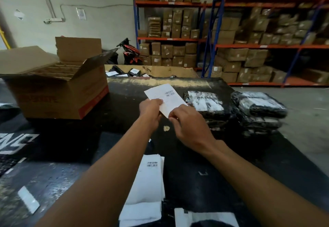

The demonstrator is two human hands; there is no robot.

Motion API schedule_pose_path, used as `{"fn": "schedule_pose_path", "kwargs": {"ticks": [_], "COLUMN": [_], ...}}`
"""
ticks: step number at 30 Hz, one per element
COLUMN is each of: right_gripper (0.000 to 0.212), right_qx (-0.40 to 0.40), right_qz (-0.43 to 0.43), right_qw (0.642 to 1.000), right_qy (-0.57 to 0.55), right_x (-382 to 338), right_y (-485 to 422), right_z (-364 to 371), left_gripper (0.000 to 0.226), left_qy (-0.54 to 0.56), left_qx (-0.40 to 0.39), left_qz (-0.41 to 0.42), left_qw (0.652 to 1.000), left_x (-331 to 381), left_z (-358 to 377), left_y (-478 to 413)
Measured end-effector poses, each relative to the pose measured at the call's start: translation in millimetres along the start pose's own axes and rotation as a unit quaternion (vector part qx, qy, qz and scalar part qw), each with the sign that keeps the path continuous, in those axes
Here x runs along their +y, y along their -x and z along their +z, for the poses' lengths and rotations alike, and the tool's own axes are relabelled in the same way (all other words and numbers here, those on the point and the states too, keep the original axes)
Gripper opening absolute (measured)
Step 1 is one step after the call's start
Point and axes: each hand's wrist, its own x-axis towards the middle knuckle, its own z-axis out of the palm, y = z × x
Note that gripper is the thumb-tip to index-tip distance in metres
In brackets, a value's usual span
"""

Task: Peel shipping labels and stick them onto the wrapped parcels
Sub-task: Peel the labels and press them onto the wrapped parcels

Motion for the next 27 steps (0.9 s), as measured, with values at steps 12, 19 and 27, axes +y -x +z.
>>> {"fn": "schedule_pose_path", "kwargs": {"ticks": [12, 19, 27], "right_gripper": [0.015, 0.017, 0.021], "right_qx": [0.109, 0.113, 0.102], "right_qz": [0.132, 0.385, 0.417], "right_qw": [0.985, 0.898, 0.867], "right_qy": [-0.007, -0.180, -0.254], "right_x": [45, 139, 248], "right_y": [46, 35, 42], "right_z": [-74, -134, -176], "left_gripper": [0.033, 0.030, 0.027], "left_qy": [-0.045, -0.083, -0.122], "left_qx": [-0.066, -0.137, -0.144], "left_qz": [0.075, 0.093, 0.110], "left_qw": [0.994, 0.983, 0.976], "left_x": [-22, -38, -64], "left_z": [68, 154, 265], "left_y": [49, 64, 57]}}
